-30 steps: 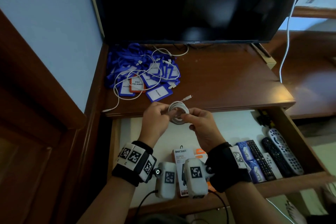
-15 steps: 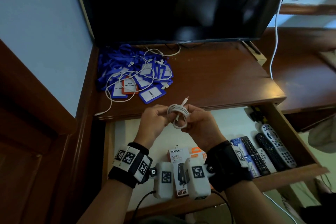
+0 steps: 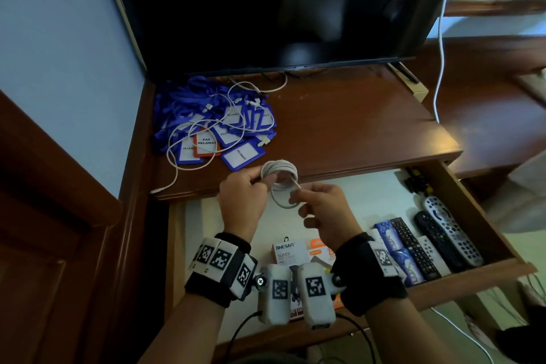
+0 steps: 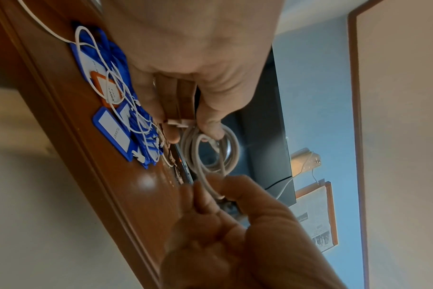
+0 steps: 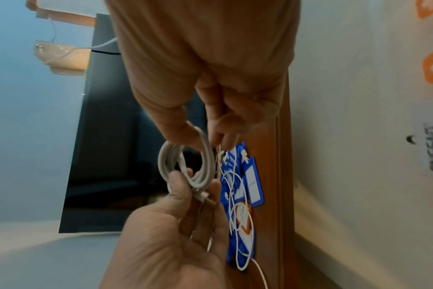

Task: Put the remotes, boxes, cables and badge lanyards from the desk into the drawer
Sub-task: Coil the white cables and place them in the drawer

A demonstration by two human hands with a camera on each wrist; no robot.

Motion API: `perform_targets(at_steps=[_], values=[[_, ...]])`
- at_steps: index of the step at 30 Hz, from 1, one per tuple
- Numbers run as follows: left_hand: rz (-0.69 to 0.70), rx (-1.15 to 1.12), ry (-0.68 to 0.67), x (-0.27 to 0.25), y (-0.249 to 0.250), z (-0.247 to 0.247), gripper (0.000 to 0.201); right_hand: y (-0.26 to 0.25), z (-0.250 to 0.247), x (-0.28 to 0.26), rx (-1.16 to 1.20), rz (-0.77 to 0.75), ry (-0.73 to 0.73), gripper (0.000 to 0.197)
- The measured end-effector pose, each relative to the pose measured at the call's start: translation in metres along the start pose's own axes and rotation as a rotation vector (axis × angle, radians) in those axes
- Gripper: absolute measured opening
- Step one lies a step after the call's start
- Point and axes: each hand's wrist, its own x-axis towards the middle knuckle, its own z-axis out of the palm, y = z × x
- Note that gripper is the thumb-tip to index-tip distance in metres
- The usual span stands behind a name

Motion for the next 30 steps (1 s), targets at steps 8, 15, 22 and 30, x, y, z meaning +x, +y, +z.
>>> perform_targets(at_steps=[8, 15, 22, 30], values=[[-0.074, -0.188, -0.017, 0.006, -0.009, -0.004, 0.019, -0.003, -0.024, -0.004, -0.014, -0.110, -0.052, 0.011], [-0.230, -0.482, -0.184, -0.009, 0.016, -0.003, 0.007, -0.007, -0.018, -0.005, -0.146, -0.084, 0.035, 0.001], [-0.295, -0.541, -0.259, -0.020, 0.025, 0.003, 0.011, -0.019, -0.009, -0.005, 0.064, -0.012, -0.026, 0.025], [-0.251, -0.492, -0.295, -0.020, 0.025, -0.002, 0.005, -0.016, -0.010, -0.006, 0.083, -0.094, -0.097, 0.016]])
